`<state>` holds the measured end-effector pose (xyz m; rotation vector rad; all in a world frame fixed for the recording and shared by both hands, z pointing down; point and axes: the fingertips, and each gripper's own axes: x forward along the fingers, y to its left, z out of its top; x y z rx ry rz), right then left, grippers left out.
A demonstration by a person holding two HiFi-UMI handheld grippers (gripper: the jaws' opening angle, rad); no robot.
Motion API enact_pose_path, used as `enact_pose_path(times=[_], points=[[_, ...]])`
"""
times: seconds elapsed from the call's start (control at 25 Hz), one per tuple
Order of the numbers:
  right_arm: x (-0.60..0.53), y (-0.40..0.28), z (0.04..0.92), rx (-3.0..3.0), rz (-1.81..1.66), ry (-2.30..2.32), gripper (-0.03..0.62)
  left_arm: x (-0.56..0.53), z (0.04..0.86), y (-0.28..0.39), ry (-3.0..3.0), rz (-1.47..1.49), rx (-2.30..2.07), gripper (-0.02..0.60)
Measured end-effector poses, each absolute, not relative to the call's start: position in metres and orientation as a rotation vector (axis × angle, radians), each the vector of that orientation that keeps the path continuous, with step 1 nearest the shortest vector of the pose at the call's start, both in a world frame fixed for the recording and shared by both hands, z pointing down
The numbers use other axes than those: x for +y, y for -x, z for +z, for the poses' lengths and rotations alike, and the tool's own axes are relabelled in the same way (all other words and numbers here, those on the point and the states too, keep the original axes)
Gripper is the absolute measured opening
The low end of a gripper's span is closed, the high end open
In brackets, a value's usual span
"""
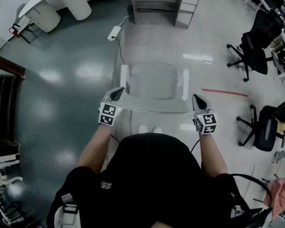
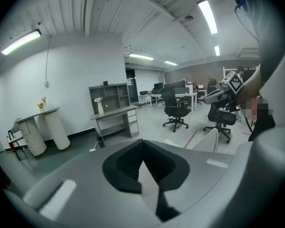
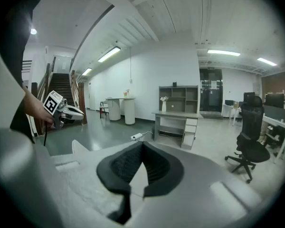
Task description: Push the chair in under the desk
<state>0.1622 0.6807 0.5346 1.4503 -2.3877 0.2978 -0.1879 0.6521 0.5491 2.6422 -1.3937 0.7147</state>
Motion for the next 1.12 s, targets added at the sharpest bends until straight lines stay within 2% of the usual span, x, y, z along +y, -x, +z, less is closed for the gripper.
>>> enact_pose_path(times=[0.32,0.44,0.52,0.56,0.6,0.64,0.68,0.72,0.84,0.92,0.96,1.12], points=[[0.686,-0.15,0.547,-2.37,0.28,-1.403,0.002,0.656,0.549,0.185,-2.647,0.7,-1.345,0.006],[0.697,-0.139,0.562,-2.374,0.282,-1.292,0.002,0.665,0.563,0.176,-2.693,0.798,-1.22,0.006],[0.717,-0.115,0.584,-2.375,0.246,-1.024,0.002,0.687,0.589,0.168,-2.736,0.961,-0.98,0.007],[0.731,-0.1,0.598,-2.353,0.196,-0.854,0.003,0.703,0.606,0.166,-2.755,1.082,-0.824,0.043],[0.744,-0.087,0.613,-2.313,0.139,-0.697,0.049,0.721,0.623,0.165,-2.766,1.22,-0.662,0.119],[0.755,-0.077,0.628,-2.263,0.093,-0.571,0.134,0.737,0.64,0.165,-2.766,1.354,-0.51,0.204],[0.762,-0.07,0.642,-2.206,0.062,-0.479,0.184,0.75,0.654,0.167,-2.759,1.468,-0.388,0.254],[0.767,-0.065,0.657,-2.144,0.042,-0.416,0.186,0.757,0.667,0.168,-2.75,1.56,-0.308,0.261],[0.766,-0.063,0.702,-1.958,-0.009,-0.327,0.184,0.747,0.699,0.174,-2.719,1.759,-0.28,0.246],[0.761,-0.063,0.72,-1.88,-0.034,-0.323,0.184,0.732,0.715,0.178,-2.672,1.832,-0.314,0.172],[0.757,-0.063,0.724,-1.855,-0.046,-0.331,0.15,0.727,0.719,0.178,-2.652,1.845,-0.314,0.169],[0.741,-0.067,0.727,-1.832,-0.08,-0.357,0.141,0.71,0.722,0.175,-2.638,1.833,-0.258,0.169]])
